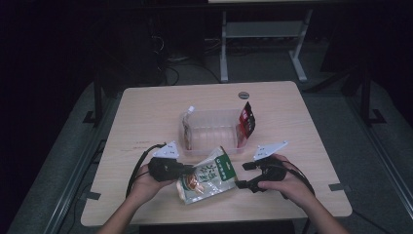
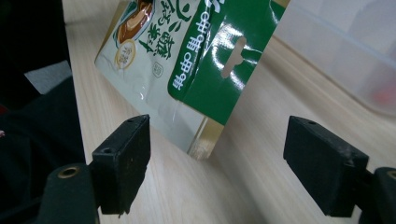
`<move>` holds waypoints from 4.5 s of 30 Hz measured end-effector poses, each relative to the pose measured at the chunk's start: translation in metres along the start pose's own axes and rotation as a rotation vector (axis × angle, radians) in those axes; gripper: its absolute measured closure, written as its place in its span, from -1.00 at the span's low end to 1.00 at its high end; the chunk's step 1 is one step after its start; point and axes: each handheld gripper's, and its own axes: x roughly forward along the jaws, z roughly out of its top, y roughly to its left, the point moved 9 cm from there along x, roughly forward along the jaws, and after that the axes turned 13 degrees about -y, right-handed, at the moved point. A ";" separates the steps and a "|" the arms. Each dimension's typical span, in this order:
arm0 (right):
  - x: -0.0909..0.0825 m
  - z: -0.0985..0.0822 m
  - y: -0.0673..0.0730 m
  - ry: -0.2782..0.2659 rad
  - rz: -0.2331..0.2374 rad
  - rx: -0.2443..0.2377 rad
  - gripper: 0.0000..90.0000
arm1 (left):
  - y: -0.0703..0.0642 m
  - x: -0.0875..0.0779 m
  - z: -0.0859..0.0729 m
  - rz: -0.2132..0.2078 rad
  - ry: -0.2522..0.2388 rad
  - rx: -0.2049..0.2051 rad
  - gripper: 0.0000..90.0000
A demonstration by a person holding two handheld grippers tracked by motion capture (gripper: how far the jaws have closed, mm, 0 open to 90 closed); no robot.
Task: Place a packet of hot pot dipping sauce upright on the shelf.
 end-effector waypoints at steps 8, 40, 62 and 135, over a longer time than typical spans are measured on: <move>0.008 0.024 0.003 -0.049 0.060 0.020 -0.50 | 0.001 -0.012 0.021 0.019 -0.088 0.019 1.00; 0.029 0.051 0.017 -0.077 0.258 0.105 0.88 | -0.011 -0.004 0.026 -0.021 -0.116 0.055 0.99; 0.016 0.060 0.025 -0.105 0.286 0.121 1.00 | 0.004 -0.011 0.005 0.052 -0.061 0.003 0.08; 0.039 0.133 -0.067 -0.179 -0.030 0.067 0.85 | 0.002 -0.002 -0.018 0.015 0.038 0.027 -0.45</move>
